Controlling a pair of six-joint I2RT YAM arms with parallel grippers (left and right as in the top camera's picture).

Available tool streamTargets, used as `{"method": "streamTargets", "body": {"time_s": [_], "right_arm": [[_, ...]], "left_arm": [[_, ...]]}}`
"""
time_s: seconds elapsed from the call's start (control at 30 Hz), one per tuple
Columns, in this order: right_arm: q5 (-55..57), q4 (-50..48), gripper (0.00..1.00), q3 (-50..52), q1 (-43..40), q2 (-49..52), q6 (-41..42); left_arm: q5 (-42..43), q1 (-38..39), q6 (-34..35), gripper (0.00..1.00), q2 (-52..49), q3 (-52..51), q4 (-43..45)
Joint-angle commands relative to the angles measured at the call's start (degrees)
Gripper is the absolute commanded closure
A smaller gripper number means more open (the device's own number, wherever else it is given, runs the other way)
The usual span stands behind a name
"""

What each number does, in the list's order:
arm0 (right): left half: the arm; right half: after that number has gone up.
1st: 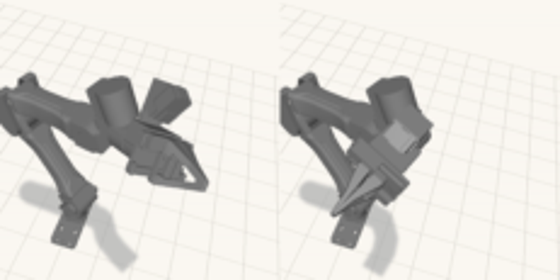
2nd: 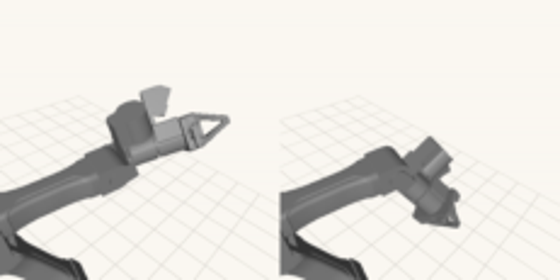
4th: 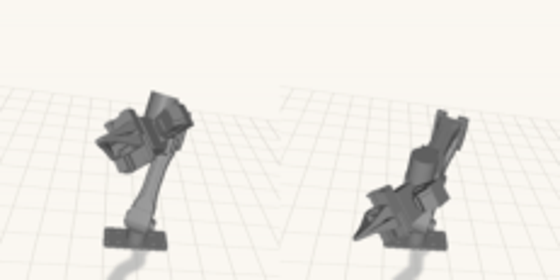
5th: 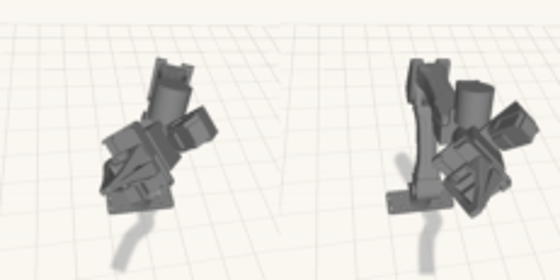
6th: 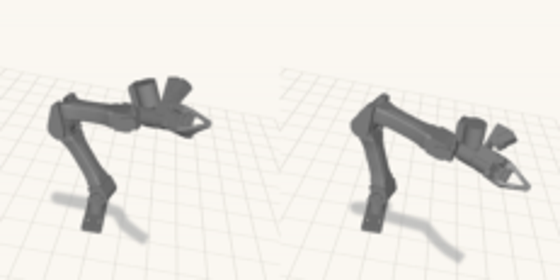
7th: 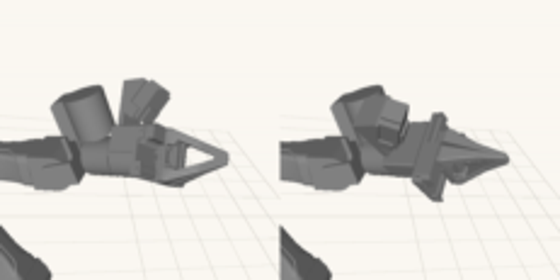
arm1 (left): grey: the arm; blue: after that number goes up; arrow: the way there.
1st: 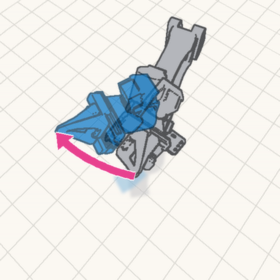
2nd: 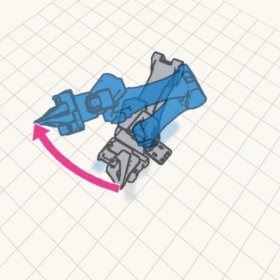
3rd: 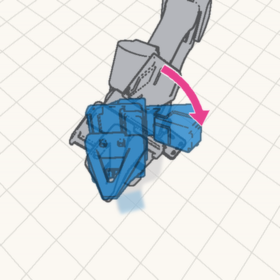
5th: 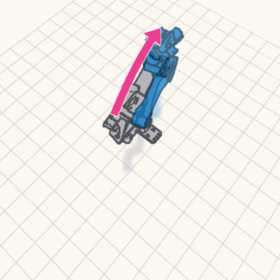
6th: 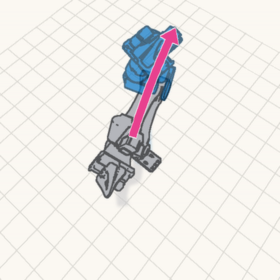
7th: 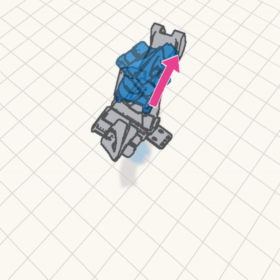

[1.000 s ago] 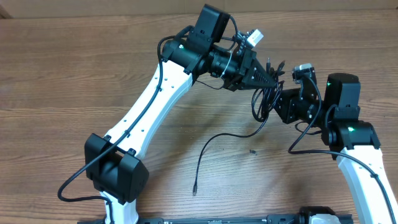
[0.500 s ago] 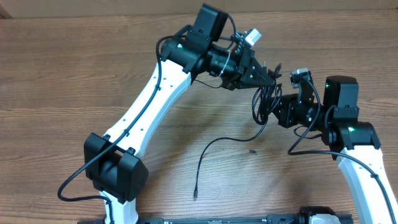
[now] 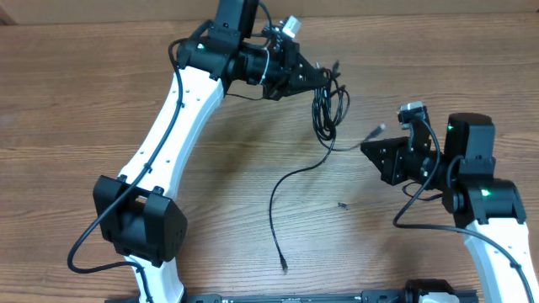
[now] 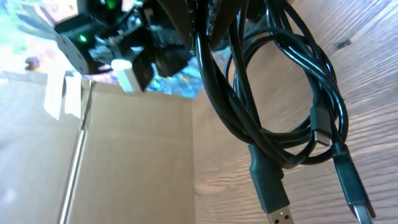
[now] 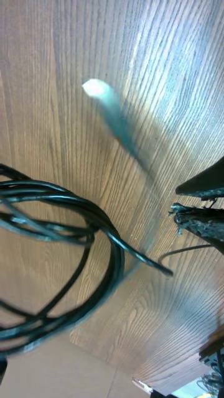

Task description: Untangle cables

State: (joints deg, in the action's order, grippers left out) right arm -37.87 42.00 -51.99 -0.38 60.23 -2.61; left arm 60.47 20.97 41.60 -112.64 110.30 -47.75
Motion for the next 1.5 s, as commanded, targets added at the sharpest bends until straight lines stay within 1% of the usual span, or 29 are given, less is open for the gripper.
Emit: {"method": "streamTargets", "body": {"time_s": [0.0,0.2,0.3,0.43,0.47,0.57,0.63,0.7,0.87,1.1,1.37,1.4,1.47], "right_arm": [[2.23,0.15,0.90,-0.92,-0.02,-2.34,-0.17],[6.32,-0.11,0.78,-0.92,-0.02,-2.62,1.29],[6.34,-1.40,0.76,-0.92,-0.02,-2.56,1.29],[6.32,-3.30,0.71,-0.92,-0.02,-1.88,1.60],[6.32,-3.80,0.65,-0.92,-0.02,-1.57,2.49],[6.21,-5.25,0.57,-0.92,-0.02,-0.52,4.46],[4.94,-6.12,0.44,-0.92,-0.02,0.07,4.59],[2.10,-7.52,0.38,-0.90,-0.02,0.57,4.63],[1.92,-8.63,0.36,-0.90,-0.02,0.74,5.90],[-1.75,-10.25,0.36,-0.90,0.00,0.79,5.88],[-2.12,-10.40,0.37,-0.87,0.00,2.51,5.86],[-2.12,-10.47,0.38,-0.87,0.00,3.23,5.86],[-2.16,-10.49,0.44,-0.87,0.00,4.39,5.86]], "left_arm": [[-0.55,0.26,-1.53,0.96,0.31,1.73,-0.79],[9.73,0.33,-1.53,0.96,0.31,1.73,-0.81],[16.33,0.39,-1.51,0.96,0.31,1.73,0.07],[21.09,0.42,-1.33,0.96,0.31,1.73,0.04],[21.86,0.44,-1.33,0.96,0.31,1.73,0.04],[22.62,0.55,-1.36,0.96,0.31,1.73,0.04],[22.62,0.83,-1.38,0.96,0.31,1.73,0.04],[22.56,1.95,-1.38,0.96,0.31,1.73,0.33],[22.53,4.07,-1.33,0.96,0.31,1.73,2.12],[22.40,6.40,-1.27,0.96,0.31,1.73,3.67],[21.68,9.05,3.28,0.96,0.31,1.73,7.78],[21.68,9.38,3.69,0.96,0.31,1.73,8.35],[21.68,9.99,4.42,0.96,0.31,1.73,9.55]]}}
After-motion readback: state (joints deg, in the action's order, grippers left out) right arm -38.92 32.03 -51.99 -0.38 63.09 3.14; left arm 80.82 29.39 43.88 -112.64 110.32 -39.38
